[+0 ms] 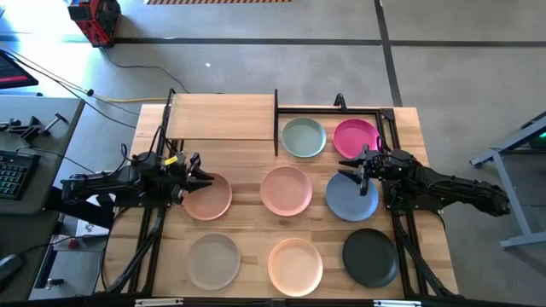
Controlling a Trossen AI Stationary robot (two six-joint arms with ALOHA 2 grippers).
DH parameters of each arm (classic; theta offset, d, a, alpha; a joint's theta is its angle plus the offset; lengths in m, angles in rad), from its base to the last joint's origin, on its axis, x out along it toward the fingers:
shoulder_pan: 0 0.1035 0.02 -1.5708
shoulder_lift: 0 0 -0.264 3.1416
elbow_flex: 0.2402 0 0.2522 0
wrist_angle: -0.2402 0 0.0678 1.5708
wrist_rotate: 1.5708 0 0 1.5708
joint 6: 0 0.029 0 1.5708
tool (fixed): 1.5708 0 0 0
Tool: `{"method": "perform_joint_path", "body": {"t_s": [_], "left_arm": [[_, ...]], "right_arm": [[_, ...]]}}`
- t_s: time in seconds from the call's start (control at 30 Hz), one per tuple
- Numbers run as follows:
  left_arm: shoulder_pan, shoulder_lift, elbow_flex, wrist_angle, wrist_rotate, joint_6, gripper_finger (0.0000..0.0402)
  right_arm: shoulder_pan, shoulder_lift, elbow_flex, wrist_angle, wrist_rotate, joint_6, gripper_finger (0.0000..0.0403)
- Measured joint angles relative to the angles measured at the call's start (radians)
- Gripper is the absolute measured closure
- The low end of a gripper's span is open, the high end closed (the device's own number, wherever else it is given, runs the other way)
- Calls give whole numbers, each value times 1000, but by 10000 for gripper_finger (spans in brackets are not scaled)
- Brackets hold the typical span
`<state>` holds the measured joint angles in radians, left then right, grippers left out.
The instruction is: Place and stack plates onto a shelf
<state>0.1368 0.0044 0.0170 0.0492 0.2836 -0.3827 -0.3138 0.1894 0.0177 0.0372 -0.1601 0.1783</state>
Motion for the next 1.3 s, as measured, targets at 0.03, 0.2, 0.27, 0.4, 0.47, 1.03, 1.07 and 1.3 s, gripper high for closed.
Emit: {"method": "perform_joint_path", "body": {"t_s": [0.03,0.2,0.27,0.4,0.47,1.03,1.07,1.3], "left_arm": [[0,0,0,0,0,0,316],[0,0,0,0,0,0,316],[0,0,0,0,0,0,316],[0,0,0,0,0,0,316],[0,0,0,0,0,0,316],[0,0,0,0,-14,0,316],[0,0,0,0,-14,-6,316],[0,0,0,1,-15,-139,316]], "right_arm": [[0,0,0,0,0,0,258],[0,0,0,0,0,0,258],[0,0,0,0,0,0,258],[0,0,0,0,0,0,258],[0,0,0,0,0,0,258],[0,0,0,0,0,0,258],[0,0,0,0,0,0,258],[0,0,0,0,0,0,258]]}}
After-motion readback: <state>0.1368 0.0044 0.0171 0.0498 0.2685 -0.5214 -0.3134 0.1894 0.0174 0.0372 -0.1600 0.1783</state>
